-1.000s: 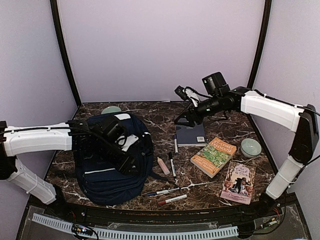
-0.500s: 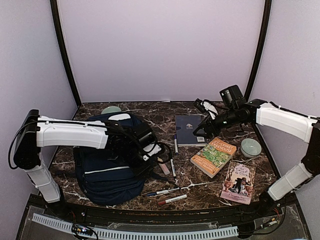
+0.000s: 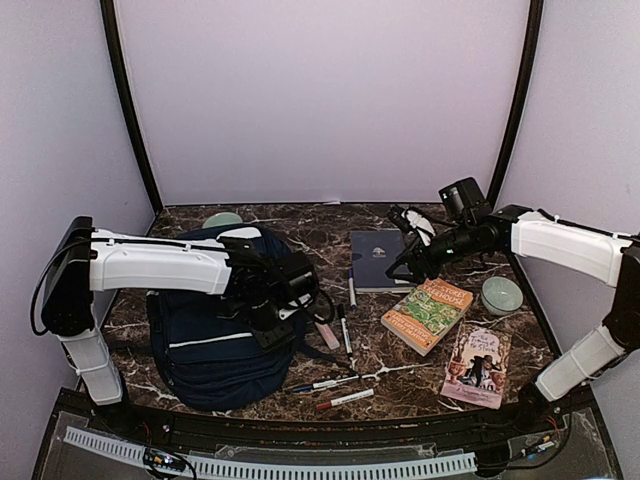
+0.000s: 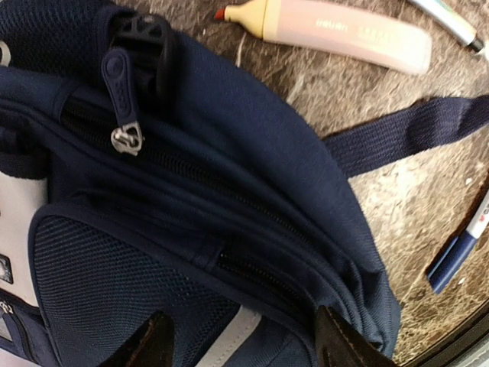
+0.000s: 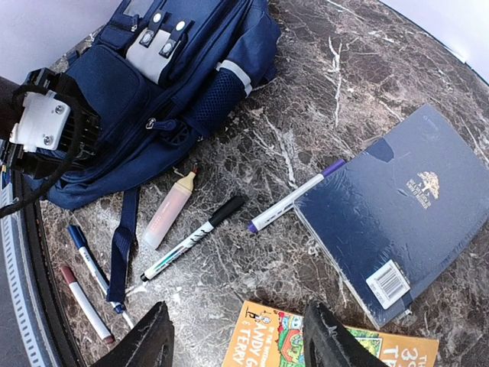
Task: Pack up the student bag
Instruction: Move the student bag to the center of the board, then move the book to the center of the board.
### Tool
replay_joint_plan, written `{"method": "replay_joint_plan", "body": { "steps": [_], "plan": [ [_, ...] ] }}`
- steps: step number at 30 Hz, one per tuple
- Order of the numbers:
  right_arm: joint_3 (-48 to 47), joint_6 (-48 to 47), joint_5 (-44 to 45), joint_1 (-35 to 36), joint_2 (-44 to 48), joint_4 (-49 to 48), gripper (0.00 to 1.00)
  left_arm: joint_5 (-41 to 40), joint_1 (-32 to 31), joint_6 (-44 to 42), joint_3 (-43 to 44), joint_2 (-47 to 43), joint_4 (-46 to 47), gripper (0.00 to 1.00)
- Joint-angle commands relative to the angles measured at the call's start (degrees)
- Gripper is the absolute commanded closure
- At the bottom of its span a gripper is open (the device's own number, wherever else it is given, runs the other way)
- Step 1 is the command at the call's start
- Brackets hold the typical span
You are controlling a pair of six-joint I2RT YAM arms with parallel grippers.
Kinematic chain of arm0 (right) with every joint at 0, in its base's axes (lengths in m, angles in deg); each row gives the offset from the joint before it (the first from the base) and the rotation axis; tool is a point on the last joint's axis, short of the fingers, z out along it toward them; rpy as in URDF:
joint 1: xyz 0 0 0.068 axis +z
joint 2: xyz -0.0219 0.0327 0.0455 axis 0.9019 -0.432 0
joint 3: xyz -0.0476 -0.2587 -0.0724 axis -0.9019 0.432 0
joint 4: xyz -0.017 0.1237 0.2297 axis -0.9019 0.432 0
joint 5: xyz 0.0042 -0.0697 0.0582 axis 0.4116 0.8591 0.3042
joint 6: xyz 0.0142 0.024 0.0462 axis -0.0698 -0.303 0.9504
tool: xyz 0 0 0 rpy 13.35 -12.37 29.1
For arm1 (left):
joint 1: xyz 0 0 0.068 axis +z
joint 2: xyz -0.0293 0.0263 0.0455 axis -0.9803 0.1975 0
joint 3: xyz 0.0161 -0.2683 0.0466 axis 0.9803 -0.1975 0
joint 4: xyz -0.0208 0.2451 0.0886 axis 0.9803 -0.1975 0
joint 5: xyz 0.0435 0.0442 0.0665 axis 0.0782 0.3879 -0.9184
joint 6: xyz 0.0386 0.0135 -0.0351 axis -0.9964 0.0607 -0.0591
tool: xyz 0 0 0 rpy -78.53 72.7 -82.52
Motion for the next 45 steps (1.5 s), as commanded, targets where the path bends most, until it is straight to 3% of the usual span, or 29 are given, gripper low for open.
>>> {"method": "replay_joint_plan", "body": {
  "steps": [1, 9, 17, 22, 25, 27, 34, 38, 45],
  "plan": [
    [-0.11, -0.47, -1.4, -0.32, 0.22, -2.18, 0.42, -3.38, -0.18, -1.46, -1.93, -0.08, -3.4, 0.35],
    [-0.1, 0.13, -3.14, -0.32, -0.76, -2.66, 0.41, -10.09, 0.71, -3.06, 2.38, 6.91, 0.04, 0.41],
    [0.36, 0.05, -2.16, -0.32, -0.71, -2.95, 0.41, -11.67, 10.17, -1.96, 5.1, 6.34, 7.5, 0.56],
    [0.19, 0.05, -1.92, -0.34, -1.1, -2.69, 0.41, -5.12, 11.51, -2.03, 5.99, 6.39, 11.86, 0.58],
    [0.05, -0.11, -1.61, -0.32, -1.28, -2.49, 0.41, -0.39, 11.51, -0.91, 6.26, 5.64, 11.79, 0.5],
    [0.09, -0.12, -1.65, -0.32, -1.52, -2.38, 0.41, 1.71, 11.51, -0.5, 5.73, 3.53, 11.82, 0.45],
    [-0.76, -0.46, 0.43, -0.4, -2.99, -1.88, 0.41, 13.74, 11.51, -1.81, 1.32, -6.77, 13.56, 0.46],
    [-3.8, 0.79, 5.49, -2.08, -5.38, -0.83, 0.42, 17.38, 11.51, 2.46, -0.6, -9.83, 17.65, 0.46],
    [-7.6, 2.09, 2.81, -7.71, -6.95, 4.35, 0.43, 27.36, 11.5, 16.6, -0.88, -6.4, 32.54, 0.39]
  ]
}}
